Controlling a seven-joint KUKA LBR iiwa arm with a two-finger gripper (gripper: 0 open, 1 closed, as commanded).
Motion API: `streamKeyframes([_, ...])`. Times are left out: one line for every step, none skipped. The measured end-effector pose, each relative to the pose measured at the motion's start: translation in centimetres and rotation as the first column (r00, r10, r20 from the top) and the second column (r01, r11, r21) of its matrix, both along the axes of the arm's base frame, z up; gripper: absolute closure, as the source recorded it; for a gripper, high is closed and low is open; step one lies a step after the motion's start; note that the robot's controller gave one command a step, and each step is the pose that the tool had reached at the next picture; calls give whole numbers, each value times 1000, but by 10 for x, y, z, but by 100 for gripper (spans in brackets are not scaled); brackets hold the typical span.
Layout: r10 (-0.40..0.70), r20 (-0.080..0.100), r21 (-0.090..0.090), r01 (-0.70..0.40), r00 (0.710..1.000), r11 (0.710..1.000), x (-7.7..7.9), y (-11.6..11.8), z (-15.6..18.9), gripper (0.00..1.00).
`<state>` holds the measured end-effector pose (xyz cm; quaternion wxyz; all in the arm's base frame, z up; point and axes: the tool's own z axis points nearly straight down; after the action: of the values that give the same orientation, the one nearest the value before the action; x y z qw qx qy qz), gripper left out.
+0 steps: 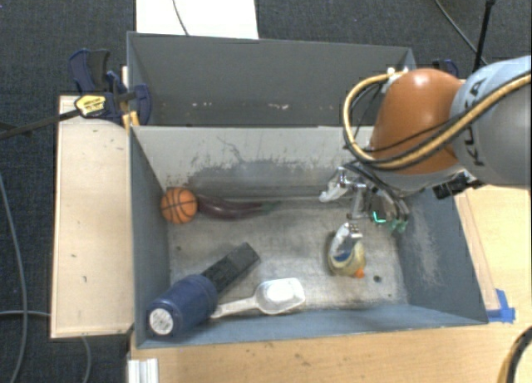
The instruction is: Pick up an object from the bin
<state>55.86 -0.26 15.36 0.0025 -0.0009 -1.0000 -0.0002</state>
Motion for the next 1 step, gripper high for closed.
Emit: streamKeyframes([0,8,0,0,1000,1000,2,0,5,0])
